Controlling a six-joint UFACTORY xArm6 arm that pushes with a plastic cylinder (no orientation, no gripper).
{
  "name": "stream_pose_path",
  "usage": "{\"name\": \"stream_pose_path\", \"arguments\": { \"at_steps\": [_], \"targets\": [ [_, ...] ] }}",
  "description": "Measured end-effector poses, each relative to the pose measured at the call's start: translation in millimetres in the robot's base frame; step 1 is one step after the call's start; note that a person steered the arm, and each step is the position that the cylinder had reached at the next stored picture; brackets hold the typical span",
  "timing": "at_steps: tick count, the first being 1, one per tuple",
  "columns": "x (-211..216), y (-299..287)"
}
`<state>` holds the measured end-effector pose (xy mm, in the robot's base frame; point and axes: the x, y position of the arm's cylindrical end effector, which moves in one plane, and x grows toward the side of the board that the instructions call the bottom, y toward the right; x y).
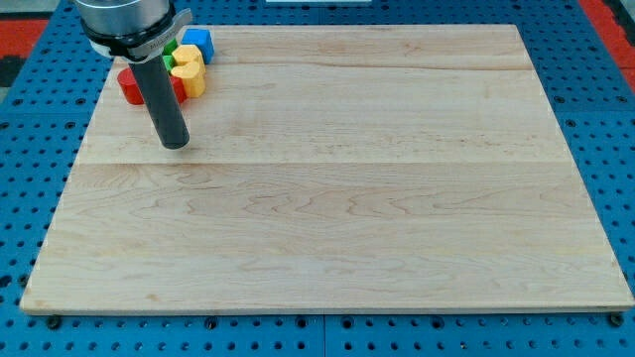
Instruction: Separate the green star along with yellow heart from the group of blocks
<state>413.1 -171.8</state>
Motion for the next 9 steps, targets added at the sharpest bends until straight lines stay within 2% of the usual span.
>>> {"name": "stream_pose_path", "arguments": {
  "at_steps": [4,5,6,7,8,9],
  "targets": [
    [-0.9,-1.6],
    [30.7,-3.2],
    [24.0,-54.5],
    [-20.4,-110.5],
    [-59.0,-132.5],
    [-74.1,-132.6]
  ]
}}
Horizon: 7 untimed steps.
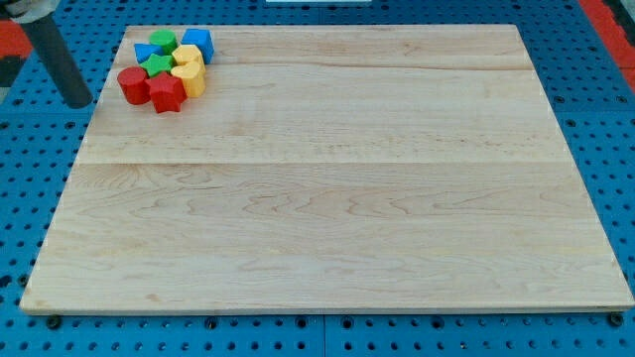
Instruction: Separate the green star along with yellow heart from the group of blocks
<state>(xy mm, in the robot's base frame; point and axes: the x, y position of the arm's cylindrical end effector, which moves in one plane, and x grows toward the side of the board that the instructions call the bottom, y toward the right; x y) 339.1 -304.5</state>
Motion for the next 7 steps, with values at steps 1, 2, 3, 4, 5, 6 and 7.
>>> {"name": "stream_pose_path", "arguments": {
  "at_steps": [1,2,3,4,5,6,7],
  "targets": [
    [-35.2,-0.1],
    [-54.7,0.1],
    [-55.3,4.5],
    [-55.3,9.6],
    [-55.3,6.7],
    [-57.8,6.7],
    [-56.7,7.8]
  ]
}}
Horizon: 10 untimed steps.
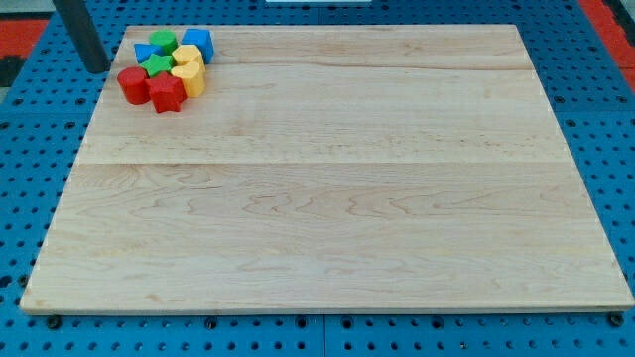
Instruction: Separate the green star along with yellow heart from the group of blocks
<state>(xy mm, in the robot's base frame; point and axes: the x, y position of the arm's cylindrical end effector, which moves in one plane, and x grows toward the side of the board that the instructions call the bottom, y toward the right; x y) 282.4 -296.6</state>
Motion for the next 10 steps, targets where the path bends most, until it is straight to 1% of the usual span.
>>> {"name": "stream_pose_path", "arguments": {
  "at_steps": [1,2,3,4,5,6,7,9,10],
  "targets": [
    [0.0,21.0],
    [0.0,30.8],
    [-9.8,34.8],
    [11.7,63.2],
    [20.2,116.6],
    [50.8,131.0],
    [56.7,119.5],
    [46.4,164.1],
    [33.1,169.7]
  ]
}}
